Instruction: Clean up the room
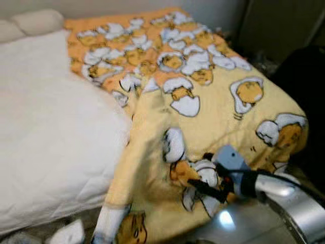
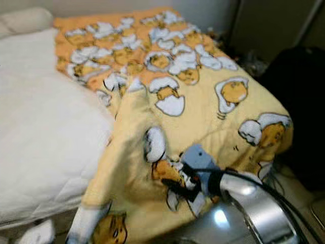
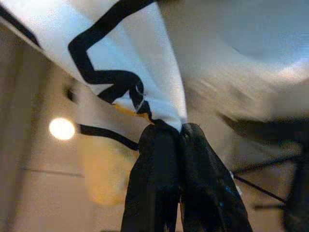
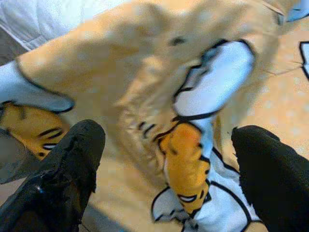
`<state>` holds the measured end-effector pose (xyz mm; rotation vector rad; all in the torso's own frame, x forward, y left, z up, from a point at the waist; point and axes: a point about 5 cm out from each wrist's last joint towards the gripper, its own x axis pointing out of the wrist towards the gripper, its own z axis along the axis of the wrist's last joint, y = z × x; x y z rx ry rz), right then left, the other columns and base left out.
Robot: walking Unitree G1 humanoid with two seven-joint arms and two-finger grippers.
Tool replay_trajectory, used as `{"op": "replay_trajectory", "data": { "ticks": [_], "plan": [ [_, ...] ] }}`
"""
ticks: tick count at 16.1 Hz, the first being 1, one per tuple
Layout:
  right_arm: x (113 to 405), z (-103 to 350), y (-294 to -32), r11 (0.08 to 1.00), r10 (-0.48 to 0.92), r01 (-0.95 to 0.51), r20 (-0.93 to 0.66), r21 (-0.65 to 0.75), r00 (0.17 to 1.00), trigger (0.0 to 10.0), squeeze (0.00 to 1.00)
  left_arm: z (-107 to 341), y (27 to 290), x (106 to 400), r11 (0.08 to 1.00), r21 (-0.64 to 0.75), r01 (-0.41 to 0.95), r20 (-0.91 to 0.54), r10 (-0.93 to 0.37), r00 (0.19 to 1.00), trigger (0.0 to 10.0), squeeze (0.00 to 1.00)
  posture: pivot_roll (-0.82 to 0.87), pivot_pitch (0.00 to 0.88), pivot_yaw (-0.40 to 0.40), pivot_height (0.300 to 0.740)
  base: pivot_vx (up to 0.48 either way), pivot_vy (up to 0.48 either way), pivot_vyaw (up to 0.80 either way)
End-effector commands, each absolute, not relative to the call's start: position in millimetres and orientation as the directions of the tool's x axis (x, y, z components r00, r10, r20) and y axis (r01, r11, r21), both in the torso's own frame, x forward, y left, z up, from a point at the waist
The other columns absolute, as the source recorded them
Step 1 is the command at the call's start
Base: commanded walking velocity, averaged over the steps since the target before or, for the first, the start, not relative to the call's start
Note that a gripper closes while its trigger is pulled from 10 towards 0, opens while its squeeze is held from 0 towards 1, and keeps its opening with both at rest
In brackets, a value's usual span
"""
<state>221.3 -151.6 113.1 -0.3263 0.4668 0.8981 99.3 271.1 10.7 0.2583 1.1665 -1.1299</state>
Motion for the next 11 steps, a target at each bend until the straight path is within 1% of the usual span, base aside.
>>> {"op": "replay_trajectory", "data": {
  "ticks": [1, 2, 3, 4, 5, 6, 7, 8, 9, 11],
  "plan": [
    [226, 113, -149, 0.573, 0.672, -0.813, -0.511, -0.099, 0.536, 10.0, 0.0, 17, 269, 88, 0.453, -0.425, 0.783, -0.818, -0.563, -0.118, 0.0, 0.0, -0.12, 0.0, 0.037, 0.74, 0.0, 0.0, 0.0],
    [228, 113, -147, 0.57, 0.675, -0.815, -0.508, -0.101, 0.535, 10.0, 0.0, 18, 269, 86, 0.465, -0.42, 0.779, -0.822, -0.558, -0.111, 0.0, 0.0, -0.11, 0.0, 0.035, 0.74, 0.0, 0.0, 0.0],
    [232, 113, -144, 0.564, 0.68, -0.818, -0.502, -0.108, 0.535, 10.0, 0.0, 18, 269, 94, 0.496, -0.316, 0.809, -0.861, -0.509, -0.023, 10.0, 0.0, -0.11, 0.0, 0.035, 0.74, 0.0, 0.0, 0.0],
    [235, 113, -143, 0.56, 0.683, -0.821, -0.498, -0.114, 0.535, 10.0, 0.0, 16, 271, 113, 0.541, -0.19, 0.819, -0.872, -0.476, 0.112, 10.0, 0.11, -0.11, 0.0, 0.036, 0.74, 0.0, 0.0, 0.0],
    [235, 112, -142, 0.558, 0.684, -0.822, -0.496, -0.115, 0.534, 10.0, 0.0, 16, 272, 122, 0.563, -0.144, 0.814, -0.87, -0.463, 0.167, 10.0, 0.43, -0.11, 0.0, 0.039, 0.74, 0.0, 0.0, 0.0],
    [236, 113, -140, 0.555, 0.689, -0.824, -0.492, -0.115, 0.533, 10.0, 0.0, 21, 276, 134, 0.599, -0.107, 0.793, -0.854, -0.464, 0.235, 10.0, 1.0, -0.11, 0.0, 0.043, 0.74, 0.0, 0.0, 0.0],
    [235, 113, -138, 0.553, 0.694, -0.826, -0.485, -0.114, 0.532, 10.0, 0.0, 33, 278, 150, 0.63, -0.091, 0.771, -0.812, -0.495, 0.31, 10.0, 1.0, -0.11, 0.0, 0.048, 0.74, 0.0, 0.0, 0.0],
    [235, 112, -138, 0.554, 0.694, -0.825, -0.484, -0.113, 0.533, 10.0, 0.0, 43, 277, 157, 0.633, -0.114, 0.766, -0.778, -0.536, 0.327, 10.0, 1.0, -0.11, 0.0, 0.048, 0.74, 0.0, 0.0, 0.0],
    [234, 109, -139, 0.558, 0.691, -0.822, -0.487, -0.109, 0.534, 10.0, 0.0, 52, 276, 164, 0.615, -0.14, 0.776, -0.754, -0.574, 0.318, 10.0, 1.0, -0.09, 0.0, 0.035, 0.74, 0.0, 0.0, 0.0],
    [233, 106, -139, 0.558, 0.69, -0.823, -0.492, -0.105, 0.53, 10.0, 0.0, 58, 273, 173, 0.597, -0.143, 0.789, -0.731, -0.601, 0.323, 10.0, 1.0, -0.08, 0.0, 0.032, 0.74, 0.0, 0.0, 0.0]
  ]
}}
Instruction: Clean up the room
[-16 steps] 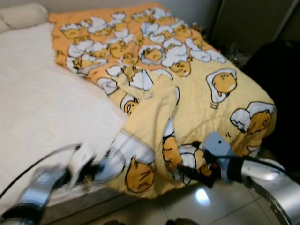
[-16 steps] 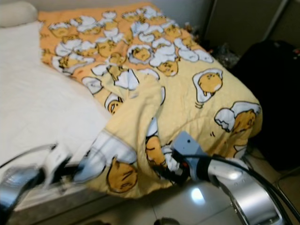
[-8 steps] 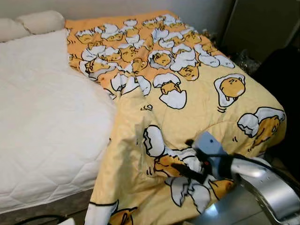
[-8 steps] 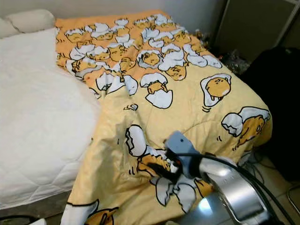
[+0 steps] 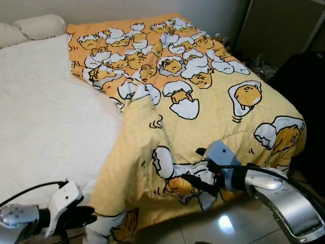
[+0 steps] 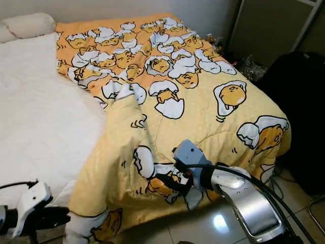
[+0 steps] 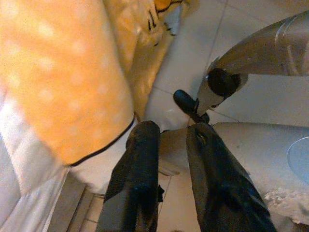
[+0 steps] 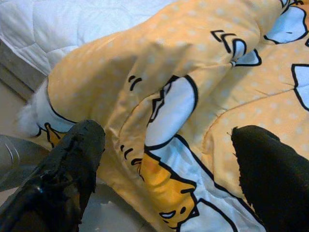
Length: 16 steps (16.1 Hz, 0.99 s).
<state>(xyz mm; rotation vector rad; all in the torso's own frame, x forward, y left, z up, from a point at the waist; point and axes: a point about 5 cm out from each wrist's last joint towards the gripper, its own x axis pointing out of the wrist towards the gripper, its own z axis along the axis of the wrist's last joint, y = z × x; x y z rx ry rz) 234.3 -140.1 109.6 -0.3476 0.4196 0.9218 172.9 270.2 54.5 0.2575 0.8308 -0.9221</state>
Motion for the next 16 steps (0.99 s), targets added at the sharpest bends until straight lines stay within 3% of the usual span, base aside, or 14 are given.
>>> {"op": "replay_trajectory", "data": {
  "ticks": [1, 3, 5, 8, 14, 16],
  "plan": [
    [234, 106, -139, 0.557, 0.689, -0.823, -0.493, -0.108, 0.531, 10.0, 0.0, 60, 268, 186, 0.625, -0.118, 0.771, -0.689, -0.611, 0.39, 10.0, 1.0, -0.09, 0.0, 0.028, 0.74, 0.0, 0.0, 0.0],
    [237, 106, -137, 0.585, 0.668, -0.801, -0.485, -0.126, 0.564, 10.0, 0.0, 59, 252, 231, 0.778, -0.082, 0.623, -0.5, -0.573, 0.649, 10.0, 1.0, -0.1, 0.0, 0.016, 0.74, 0.0, 0.0, 0.0],
    [237, 104, -136, 0.592, 0.657, -0.793, -0.485, -0.143, 0.578, 10.0, 0.0, 54, 241, 254, 0.837, -0.108, 0.537, -0.424, -0.528, 0.736, 10.0, 1.0, -0.12, 0.0, 0.024, 0.74, 0.0, 0.0, 0.0],
    [239, 107, -136, 0.626, 0.637, -0.764, -0.464, -0.154, 0.616, 10.0, 0.0, 55, 227, 286, 0.867, -0.114, 0.486, -0.374, -0.491, 0.787, 10.0, 1.0, -0.15, 0.0, 0.044, 0.74, 0.0, 0.0, 0.0],
    [237, 113, -135, 0.681, 0.598, -0.71, -0.425, -0.177, 0.679, 10.0, 0.0, 46, 199, 315, 0.879, -0.121, 0.46, -0.403, -0.467, 0.787, 10.0, 1.0, -0.21, 0.0, 0.063, 0.74, 0.0, 0.0, 0.0],
    [238, 116, -135, 0.699, 0.587, -0.693, -0.411, -0.178, 0.698, 10.0, 0.0, 45, 205, 323, 0.939, -0.039, 0.341, -0.431, -0.324, 0.842, 10.0, 1.0, -0.22, 0.0, 0.057, 0.74, 0.0, 0.0, 0.0]
  ]
}}
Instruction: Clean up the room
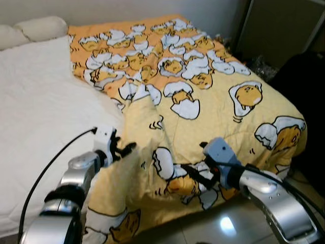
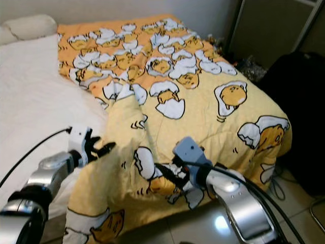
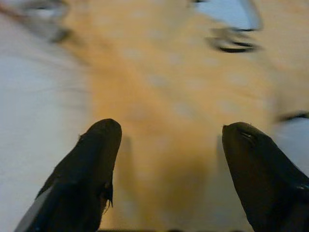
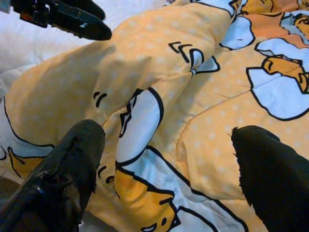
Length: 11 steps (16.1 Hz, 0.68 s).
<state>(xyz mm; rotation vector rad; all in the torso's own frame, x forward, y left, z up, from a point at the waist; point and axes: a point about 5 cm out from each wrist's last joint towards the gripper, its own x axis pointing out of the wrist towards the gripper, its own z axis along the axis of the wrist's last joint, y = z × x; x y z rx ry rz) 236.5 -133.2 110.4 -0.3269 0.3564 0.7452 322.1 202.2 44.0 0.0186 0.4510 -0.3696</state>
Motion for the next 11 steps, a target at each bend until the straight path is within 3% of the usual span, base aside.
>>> {"op": "replay_trajectory", "data": {
  "ticks": [1, 2, 3, 8, 11],
  "plan": [
    [237, 117, -134, 0.7, 0.587, -0.692, -0.41, -0.176, 0.698, 10.0, 0.0, 44, 208, 324, 0.956, -0.029, 0.293, -0.439, -0.276, 0.855, 10.0, 1.0, -0.22, 0.0, 0.054, 0.74, 0.0, 0.0, 0.0],
    [233, 116, -134, 0.695, 0.591, -0.699, -0.419, -0.17, 0.689, 10.0, 0.0, 41, 213, 325, 0.975, -0.106, 0.193, -0.449, -0.22, 0.866, 10.0, 0.33, -0.24, 0.0, 0.05, 0.74, 0.0, 0.0, 0.0],
    [231, 117, -133, 0.691, 0.593, -0.703, -0.424, -0.169, 0.684, 10.0, 0.0, 39, 213, 324, 0.975, -0.138, 0.172, -0.45, -0.216, 0.866, 10.0, 0.0, -0.26, 0.0, 0.042, 0.74, 0.0, 0.0, 0.0],
    [221, 128, -138, 0.691, 0.59, -0.705, -0.437, -0.16, 0.678, 10.0, 0.0, 21, 208, 314, 0.982, -0.148, 0.117, -0.519, -0.178, 0.836, 10.0, 0.0, -0.34, 0.061, 0.002, 0.74, 0.0, 0.0, 0.0],
    [209, 133, -146, 0.673, 0.608, -0.728, -0.464, -0.13, 0.645, 10.0, 0.0, 20, 195, 314, 0.963, -0.205, 0.174, -0.505, -0.256, 0.824, 10.0, 0.0, -0.35, 0.099, -0.033, 0.74, 0.0, 0.0, 0.0]
  ]
}}
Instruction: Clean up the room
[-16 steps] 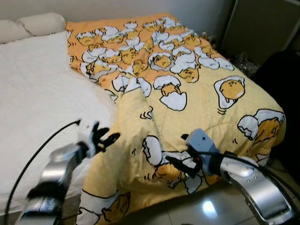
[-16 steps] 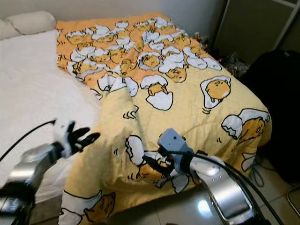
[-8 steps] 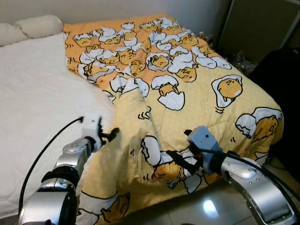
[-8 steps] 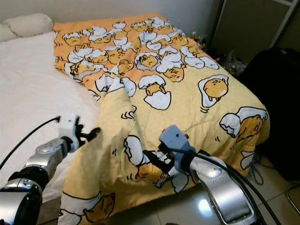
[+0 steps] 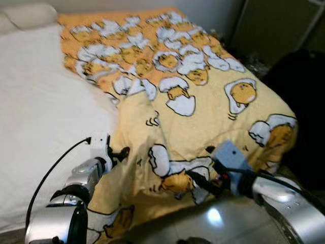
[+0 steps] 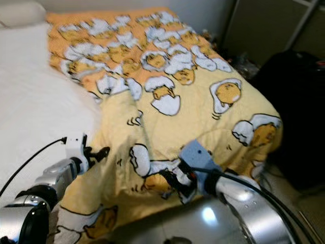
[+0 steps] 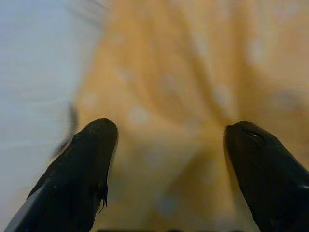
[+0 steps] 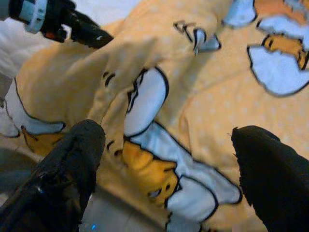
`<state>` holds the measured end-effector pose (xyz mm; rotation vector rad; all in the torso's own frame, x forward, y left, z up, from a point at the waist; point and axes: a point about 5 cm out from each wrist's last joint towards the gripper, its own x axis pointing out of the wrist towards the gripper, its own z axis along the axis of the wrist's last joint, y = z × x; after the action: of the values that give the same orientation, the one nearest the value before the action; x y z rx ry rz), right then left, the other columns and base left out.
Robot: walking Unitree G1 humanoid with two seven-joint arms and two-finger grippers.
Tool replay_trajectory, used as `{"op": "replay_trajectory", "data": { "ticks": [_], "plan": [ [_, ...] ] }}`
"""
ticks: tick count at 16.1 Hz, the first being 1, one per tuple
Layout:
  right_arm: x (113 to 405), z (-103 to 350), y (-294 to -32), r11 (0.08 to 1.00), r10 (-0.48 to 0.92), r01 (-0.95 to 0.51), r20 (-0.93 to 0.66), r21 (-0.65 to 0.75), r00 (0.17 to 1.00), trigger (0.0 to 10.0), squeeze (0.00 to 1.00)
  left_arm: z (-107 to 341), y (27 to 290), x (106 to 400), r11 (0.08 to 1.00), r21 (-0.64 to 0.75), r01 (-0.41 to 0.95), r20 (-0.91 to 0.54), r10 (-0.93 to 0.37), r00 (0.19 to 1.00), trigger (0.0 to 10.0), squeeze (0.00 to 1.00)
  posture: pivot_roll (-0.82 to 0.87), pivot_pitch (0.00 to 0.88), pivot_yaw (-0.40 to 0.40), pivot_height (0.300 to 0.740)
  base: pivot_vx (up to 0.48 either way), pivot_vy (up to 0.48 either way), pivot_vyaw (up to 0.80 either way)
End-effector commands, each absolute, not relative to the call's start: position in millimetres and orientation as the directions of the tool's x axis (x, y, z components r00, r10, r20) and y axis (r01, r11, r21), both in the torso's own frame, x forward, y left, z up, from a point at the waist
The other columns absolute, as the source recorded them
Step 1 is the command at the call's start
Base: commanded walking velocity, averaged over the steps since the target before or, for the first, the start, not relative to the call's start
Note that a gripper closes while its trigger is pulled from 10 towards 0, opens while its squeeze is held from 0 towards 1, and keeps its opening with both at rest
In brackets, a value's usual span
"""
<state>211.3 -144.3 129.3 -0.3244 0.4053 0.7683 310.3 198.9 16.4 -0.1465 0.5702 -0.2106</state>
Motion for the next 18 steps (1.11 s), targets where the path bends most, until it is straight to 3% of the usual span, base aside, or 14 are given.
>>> {"op": "replay_trajectory", "data": {
  "ticks": [1, 2, 3, 4, 10, 18],
  "plan": [
    [207, 133, -146, 0.656, 0.627, -0.746, -0.469, -0.114, 0.622, 10.0, 0.0, 19, 192, 313, 0.958, -0.21, 0.196, -0.509, -0.279, 0.814, 10.0, 0.0, -0.35, 0.097, -0.037, 0.74, 0.0, 0.0, 0.0],
    [199, 136, -142, 0.596, 0.689, -0.801, -0.476, -0.058, 0.547, 10.0, 0.0, 16, 187, 311, 0.95, -0.197, 0.243, -0.525, -0.311, 0.792, 4.6, 0.0, -0.35, 0.086, -0.039, 0.74, 0.0, 0.0, 0.0],
    [197, 137, -142, 0.563, 0.715, -0.826, -0.481, -0.034, 0.507, 10.0, 0.0, 16, 186, 311, 0.95, -0.176, 0.258, -0.535, -0.313, 0.785, 2.9, 0.0, -0.34, 0.083, -0.04, 0.74, 0.0, 0.0, 0.0],
    [196, 138, -142, 0.547, 0.73, -0.837, -0.479, -0.019, 0.488, 10.0, 0.0, 16, 187, 312, 0.951, -0.176, 0.254, -0.534, -0.309, 0.787, 0.0, 0.0, -0.34, 0.081, -0.038, 0.74, 0.0, 0.0, 0.0],
    [194, 145, -143, 0.434, 0.814, -0.898, -0.457, 0.069, 0.359, 10.0, 0.0, 23, 197, 316, 0.951, -0.168, 0.259, -0.526, -0.308, 0.792, 0.0, 0.0, -0.32, 0.056, -0.017, 0.74, 0.0, 0.0, 0.0],
    [196, 141, -143, 0.452, 0.803, -0.89, -0.459, 0.056, 0.379, 10.0, 0.0, 26, 197, 317, 0.943, -0.169, 0.288, -0.515, -0.334, 0.79, 0.0, 0.0, -0.3, 0.039, 0.01, 0.74, 0.0, 0.0, 0.0]
  ]
}}
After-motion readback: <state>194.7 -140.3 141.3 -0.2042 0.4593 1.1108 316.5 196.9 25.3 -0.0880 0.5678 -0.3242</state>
